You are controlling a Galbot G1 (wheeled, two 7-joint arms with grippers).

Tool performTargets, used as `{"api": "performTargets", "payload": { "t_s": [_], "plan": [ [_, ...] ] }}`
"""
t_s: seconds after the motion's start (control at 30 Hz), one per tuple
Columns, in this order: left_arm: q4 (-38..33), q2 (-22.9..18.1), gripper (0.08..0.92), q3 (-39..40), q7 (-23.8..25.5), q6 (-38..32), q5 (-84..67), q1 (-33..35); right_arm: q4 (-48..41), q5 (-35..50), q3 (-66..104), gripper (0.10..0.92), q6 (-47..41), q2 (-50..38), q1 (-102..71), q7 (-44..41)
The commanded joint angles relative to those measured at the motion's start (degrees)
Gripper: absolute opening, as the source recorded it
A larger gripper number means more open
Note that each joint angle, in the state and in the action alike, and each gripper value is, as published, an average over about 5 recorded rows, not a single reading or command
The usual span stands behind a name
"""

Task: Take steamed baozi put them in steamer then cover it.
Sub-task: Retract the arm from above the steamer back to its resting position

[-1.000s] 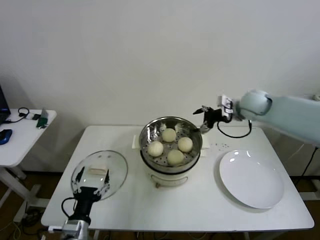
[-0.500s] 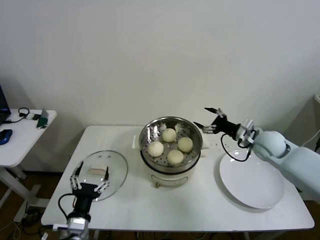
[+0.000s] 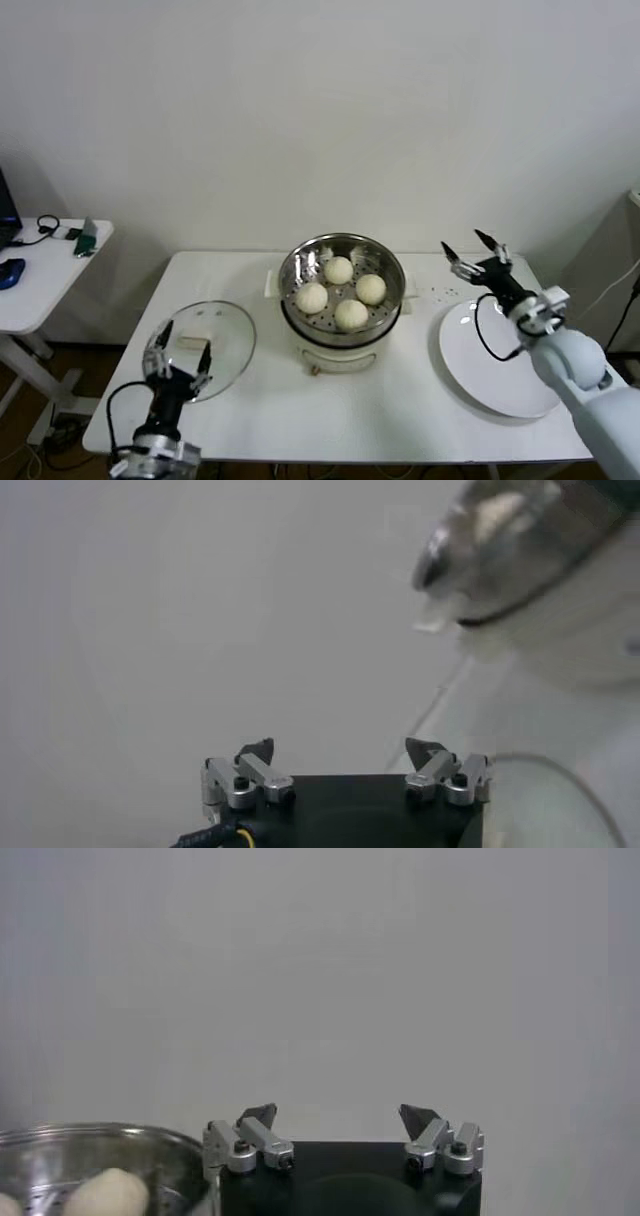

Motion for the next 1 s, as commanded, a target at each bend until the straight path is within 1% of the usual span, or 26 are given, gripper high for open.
{"api": "performTargets", "payload": {
  "t_s": [0.03, 0.23, 0.4, 0.5, 0.7, 1.0],
  "plan": [
    [8.63, 3.14, 0.823, 3.63, 1.54, 5.60, 28.94, -4.51, 3.37, -3.02, 23.15, 0.823, -3.54, 10.99, -22.54, 1.87],
    [16.68, 1.33, 0.823, 4.16, 2.04, 4.11, 33.99, -9.57, 4.25, -5.61, 23.98, 0.823, -4.47, 13.92, -25.73, 0.65],
    [23.03, 0.75, 0.823, 3.69, 1.98, 1.06, 37.06, -14.15, 4.61, -6.81, 23.91, 0.823, -4.33, 15.48, -26.47, -0.03],
    [25.99, 0.61, 0.823, 3.13, 1.89, 0.37, 38.22, -16.64, 4.99, -7.18, 23.83, 0.823, -4.46, 15.85, -26.60, -0.30],
    [31.34, 1.04, 0.823, 2.03, 0.47, -0.08, 39.01, -19.67, 5.12, -7.31, 23.80, 0.823, -4.58, 16.37, -26.25, -0.46],
    [36.36, 1.33, 0.823, 1.92, -0.57, 0.36, 39.00, -24.16, 4.70, -8.02, 23.87, 0.823, -4.39, 17.44, -25.88, -0.95]
  ]
}}
